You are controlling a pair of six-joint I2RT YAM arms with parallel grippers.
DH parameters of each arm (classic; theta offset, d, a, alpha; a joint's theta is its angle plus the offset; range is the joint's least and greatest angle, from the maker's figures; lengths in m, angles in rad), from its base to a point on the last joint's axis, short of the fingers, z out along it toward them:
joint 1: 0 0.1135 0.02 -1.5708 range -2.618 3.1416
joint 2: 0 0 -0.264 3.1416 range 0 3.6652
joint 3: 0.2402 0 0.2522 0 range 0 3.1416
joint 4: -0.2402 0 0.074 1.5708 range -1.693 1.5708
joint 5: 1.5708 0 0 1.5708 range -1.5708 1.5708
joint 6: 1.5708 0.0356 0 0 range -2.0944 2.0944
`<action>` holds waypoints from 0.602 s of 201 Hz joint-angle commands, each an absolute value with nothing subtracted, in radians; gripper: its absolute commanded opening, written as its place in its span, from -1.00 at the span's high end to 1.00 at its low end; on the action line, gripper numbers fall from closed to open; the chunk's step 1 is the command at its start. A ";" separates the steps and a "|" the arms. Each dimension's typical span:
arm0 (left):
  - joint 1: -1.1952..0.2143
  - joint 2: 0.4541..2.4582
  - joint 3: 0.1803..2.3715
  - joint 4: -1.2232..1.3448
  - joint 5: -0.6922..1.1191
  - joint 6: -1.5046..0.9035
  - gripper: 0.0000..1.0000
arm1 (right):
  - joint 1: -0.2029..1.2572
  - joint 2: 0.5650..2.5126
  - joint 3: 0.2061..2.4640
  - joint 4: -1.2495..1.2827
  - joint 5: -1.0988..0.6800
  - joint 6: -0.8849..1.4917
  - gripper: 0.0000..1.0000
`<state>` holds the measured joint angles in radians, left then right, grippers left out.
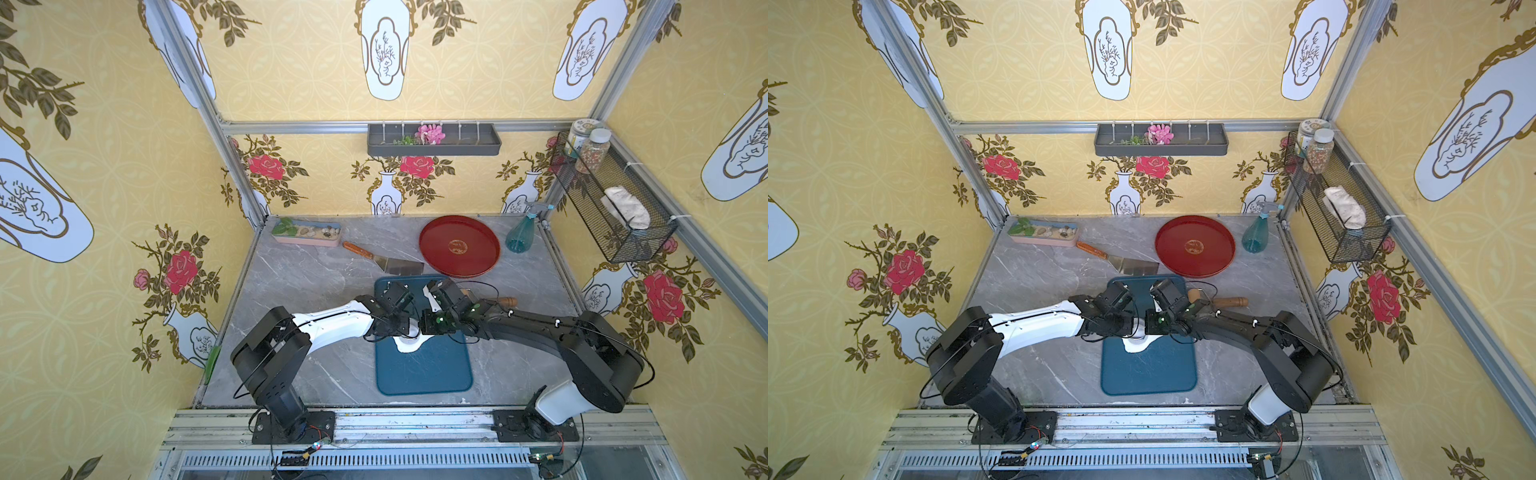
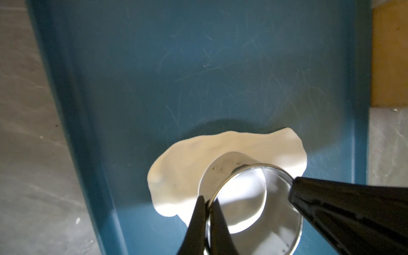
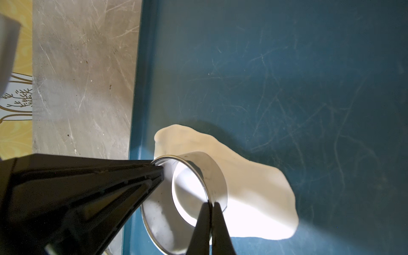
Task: Roll out the dumpling wrappers from the dough
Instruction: Press the dumpling wrapper on the work surface.
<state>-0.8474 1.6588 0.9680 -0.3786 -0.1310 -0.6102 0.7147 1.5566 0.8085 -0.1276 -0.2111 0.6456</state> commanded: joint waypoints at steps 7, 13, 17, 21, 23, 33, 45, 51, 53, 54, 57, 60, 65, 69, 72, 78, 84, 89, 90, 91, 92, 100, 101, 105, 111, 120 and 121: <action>-0.847 1.663 0.950 -0.350 -0.108 -0.612 1.00 | 0.714 1.565 0.798 -0.111 -0.194 0.649 0.97; -0.847 1.663 0.948 -0.350 -0.107 -0.613 1.00 | 0.714 1.566 0.797 -0.111 -0.194 0.649 0.97; -0.847 1.663 0.945 -0.349 -0.109 -0.614 1.00 | 0.714 1.568 0.795 -0.110 -0.194 0.649 0.97; -0.847 1.663 0.943 -0.348 -0.109 -0.614 1.00 | 0.713 1.568 0.793 -0.110 -0.194 0.650 0.97; -0.847 1.663 0.942 -0.348 -0.109 -0.614 1.00 | 0.713 1.568 0.791 -0.109 -0.195 0.649 0.97; -0.848 1.663 0.935 -0.344 -0.111 -0.614 1.00 | 0.715 1.570 0.789 -0.108 -0.195 0.647 0.98; -0.848 1.663 0.926 -0.339 -0.110 -0.616 1.00 | 0.715 1.572 0.782 -0.110 -0.194 0.648 0.98; -0.848 1.664 0.924 -0.338 -0.109 -0.618 1.00 | 0.715 1.574 0.780 -0.112 -0.193 0.646 0.98; -0.848 1.664 0.922 -0.338 -0.110 -0.619 1.00 | 0.714 1.575 0.779 -0.112 -0.193 0.646 0.98; -0.848 1.664 0.921 -0.337 -0.109 -0.618 1.00 | 0.715 1.574 0.778 -0.112 -0.193 0.647 0.98; -0.848 1.664 0.919 -0.336 -0.109 -0.618 1.00 | 0.714 1.574 0.775 -0.112 -0.193 0.645 0.98; -0.848 1.664 0.918 -0.336 -0.109 -0.620 1.00 | 0.714 1.574 0.774 -0.112 -0.192 0.644 0.99; -0.850 1.666 0.915 -0.335 -0.110 -0.622 1.00 | 0.715 1.575 0.770 -0.113 -0.189 0.644 0.98; -0.850 1.666 0.913 -0.334 -0.109 -0.621 1.00 | 0.714 1.575 0.767 -0.113 -0.190 0.644 0.99; -0.850 1.666 0.911 -0.334 -0.109 -0.622 1.00 | 0.714 1.575 0.765 -0.114 -0.188 0.644 0.98; -0.852 1.667 0.908 -0.333 -0.109 -0.624 1.00 | 0.715 1.575 0.762 -0.114 -0.187 0.643 0.98; -0.854 1.667 0.904 -0.333 -0.112 -0.625 1.00 | 0.714 1.575 0.757 -0.115 -0.182 0.643 0.98; -0.854 1.667 0.901 -0.333 -0.113 -0.626 1.00 | 0.715 1.576 0.755 -0.118 -0.180 0.642 0.98; -0.854 1.668 0.900 -0.333 -0.113 -0.626 1.00 | 0.715 1.577 0.754 -0.118 -0.180 0.642 0.98; -0.855 1.669 0.899 -0.333 -0.113 -0.627 1.00 | 0.715 1.577 0.753 -0.119 -0.180 0.641 0.98; -0.855 1.669 0.899 -0.333 -0.113 -0.628 1.00 | 0.715 1.577 0.752 -0.119 -0.179 0.641 0.98; -0.857 1.670 0.894 -0.331 -0.114 -0.630 1.00 | 0.716 1.578 0.747 -0.124 -0.175 0.639 0.99; -0.856 1.671 0.893 -0.331 -0.114 -0.631 1.00 | 0.716 1.578 0.748 -0.125 -0.174 0.639 0.99; -0.857 1.672 0.891 -0.331 -0.114 -0.632 1.00 | 0.715 1.580 0.745 -0.128 -0.172 0.637 1.00; -0.859 1.676 0.886 -0.330 -0.114 -0.635 1.00 | 0.715 1.581 0.743 -0.131 -0.170 0.637 1.00; -0.863 1.677 0.881 -0.328 -0.113 -0.638 1.00 | 0.716 1.582 0.738 -0.135 -0.167 0.635 1.00; -0.863 1.678 0.881 -0.328 -0.112 -0.638 1.00 | 0.715 1.582 0.738 -0.135 -0.167 0.635 1.00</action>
